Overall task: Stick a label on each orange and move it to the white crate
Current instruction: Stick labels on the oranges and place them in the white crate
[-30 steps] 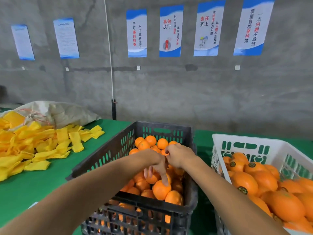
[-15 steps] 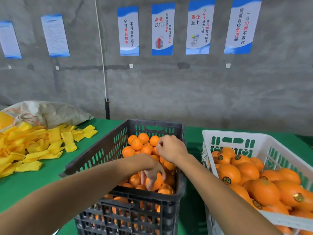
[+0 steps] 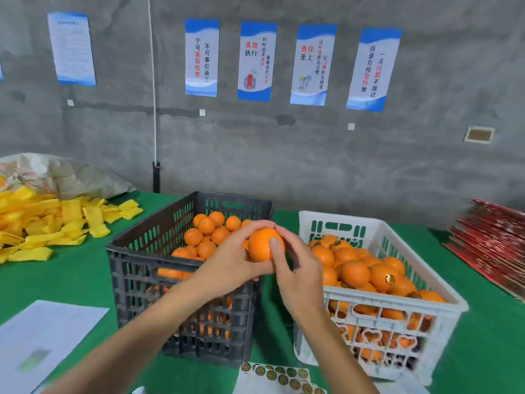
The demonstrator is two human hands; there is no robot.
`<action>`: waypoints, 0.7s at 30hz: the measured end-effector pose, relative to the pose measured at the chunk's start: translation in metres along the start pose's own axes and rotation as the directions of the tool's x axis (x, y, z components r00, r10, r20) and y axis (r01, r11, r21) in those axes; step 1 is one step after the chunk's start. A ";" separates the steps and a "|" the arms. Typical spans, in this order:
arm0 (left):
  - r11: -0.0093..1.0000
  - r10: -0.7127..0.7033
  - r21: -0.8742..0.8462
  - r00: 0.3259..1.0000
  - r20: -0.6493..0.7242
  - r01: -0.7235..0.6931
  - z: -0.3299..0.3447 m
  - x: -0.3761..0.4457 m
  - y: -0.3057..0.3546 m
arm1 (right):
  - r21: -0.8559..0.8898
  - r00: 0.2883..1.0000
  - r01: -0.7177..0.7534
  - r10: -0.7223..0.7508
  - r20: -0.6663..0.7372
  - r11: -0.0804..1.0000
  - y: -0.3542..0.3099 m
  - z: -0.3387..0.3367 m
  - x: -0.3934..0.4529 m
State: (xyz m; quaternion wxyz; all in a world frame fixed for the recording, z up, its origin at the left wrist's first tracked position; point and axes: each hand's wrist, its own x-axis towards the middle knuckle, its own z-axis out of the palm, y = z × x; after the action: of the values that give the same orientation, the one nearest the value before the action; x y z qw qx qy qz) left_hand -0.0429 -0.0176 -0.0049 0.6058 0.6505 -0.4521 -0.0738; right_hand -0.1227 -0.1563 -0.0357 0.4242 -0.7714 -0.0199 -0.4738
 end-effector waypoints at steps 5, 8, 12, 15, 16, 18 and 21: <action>0.998 0.007 0.070 1.000 -0.022 -0.006 0.049 -0.047 -0.035 | -0.009 0.995 -0.101 0.101 -0.019 0.995 0.005 -0.029 -0.070; 0.993 -0.088 0.080 0.996 -0.019 0.089 0.072 -0.071 -0.069 | -0.068 0.988 -0.153 0.155 0.020 0.986 0.022 -0.035 -0.106; 0.962 -0.252 0.119 0.967 0.034 0.247 0.095 -0.111 -0.112 | -0.145 0.942 -0.278 0.300 0.153 0.949 0.056 -0.042 -0.152; 0.917 -0.369 0.161 0.929 0.001 0.364 0.110 -0.141 -0.140 | -0.253 0.888 -0.346 0.402 0.223 0.903 0.084 -0.059 -0.181; 0.905 -0.394 0.160 0.918 -0.032 0.394 0.114 -0.149 -0.147 | -0.314 0.880 -0.322 0.405 0.249 0.893 0.091 -0.066 -0.189; 0.898 -0.413 0.126 0.906 -0.096 0.422 0.124 -0.159 -0.156 | -0.443 0.852 -0.253 0.415 0.320 0.860 0.101 -0.079 -0.202; 0.901 -0.400 0.104 0.899 -0.180 0.422 0.134 -0.167 -0.159 | -0.565 0.763 -0.181 0.478 0.436 0.805 0.110 -0.087 -0.213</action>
State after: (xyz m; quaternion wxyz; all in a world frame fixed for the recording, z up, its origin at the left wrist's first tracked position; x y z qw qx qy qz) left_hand -0.1464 -0.0236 -0.2503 0.5624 0.7760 -0.2602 -0.1177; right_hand -0.2543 -0.2056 -0.2480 0.2684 -0.9470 0.1189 -0.1306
